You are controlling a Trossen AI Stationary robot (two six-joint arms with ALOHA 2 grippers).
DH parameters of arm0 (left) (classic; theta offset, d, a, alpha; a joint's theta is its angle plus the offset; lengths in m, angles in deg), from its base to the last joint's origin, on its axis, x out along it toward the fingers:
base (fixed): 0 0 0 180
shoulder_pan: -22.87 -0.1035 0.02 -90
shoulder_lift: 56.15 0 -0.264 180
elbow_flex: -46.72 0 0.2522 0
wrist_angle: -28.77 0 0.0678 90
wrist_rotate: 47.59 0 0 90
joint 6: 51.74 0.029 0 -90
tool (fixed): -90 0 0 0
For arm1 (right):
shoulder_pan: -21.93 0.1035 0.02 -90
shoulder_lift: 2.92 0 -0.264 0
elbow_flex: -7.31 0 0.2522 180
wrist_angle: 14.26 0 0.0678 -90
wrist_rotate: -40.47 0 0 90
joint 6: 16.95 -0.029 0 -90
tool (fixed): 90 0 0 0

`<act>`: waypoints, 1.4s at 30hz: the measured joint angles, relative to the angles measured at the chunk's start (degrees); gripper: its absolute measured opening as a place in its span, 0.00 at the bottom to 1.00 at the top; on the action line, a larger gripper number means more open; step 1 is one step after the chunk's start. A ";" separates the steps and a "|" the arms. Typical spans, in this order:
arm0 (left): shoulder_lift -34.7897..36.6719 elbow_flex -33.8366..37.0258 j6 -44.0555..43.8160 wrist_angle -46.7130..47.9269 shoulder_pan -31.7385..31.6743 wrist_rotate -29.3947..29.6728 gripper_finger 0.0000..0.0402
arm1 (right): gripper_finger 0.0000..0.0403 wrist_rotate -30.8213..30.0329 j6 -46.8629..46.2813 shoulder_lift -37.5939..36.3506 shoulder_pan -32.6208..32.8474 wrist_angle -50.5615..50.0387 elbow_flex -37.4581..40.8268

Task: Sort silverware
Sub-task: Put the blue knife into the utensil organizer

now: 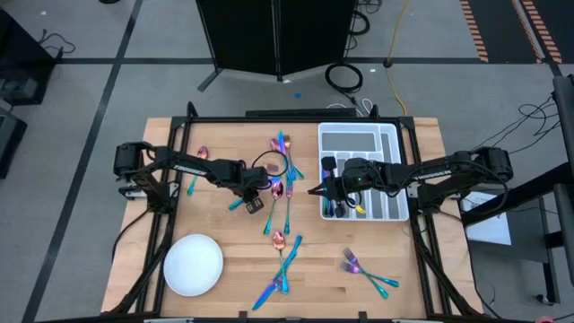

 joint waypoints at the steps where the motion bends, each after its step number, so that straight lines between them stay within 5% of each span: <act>1: 0.13 0.03 0.00 -0.01 -0.02 -0.01 0.22 | 0.00 -0.02 0.00 0.00 0.00 0.01 0.00; 29: 0.27 -0.13 -0.18 0.56 -0.11 -0.10 0.22 | 0.00 -0.01 0.00 0.00 0.00 0.02 0.02; 42: 0.22 -0.13 -0.24 0.18 -0.07 -0.17 0.06 | 0.00 0.00 0.00 0.00 0.00 0.04 0.02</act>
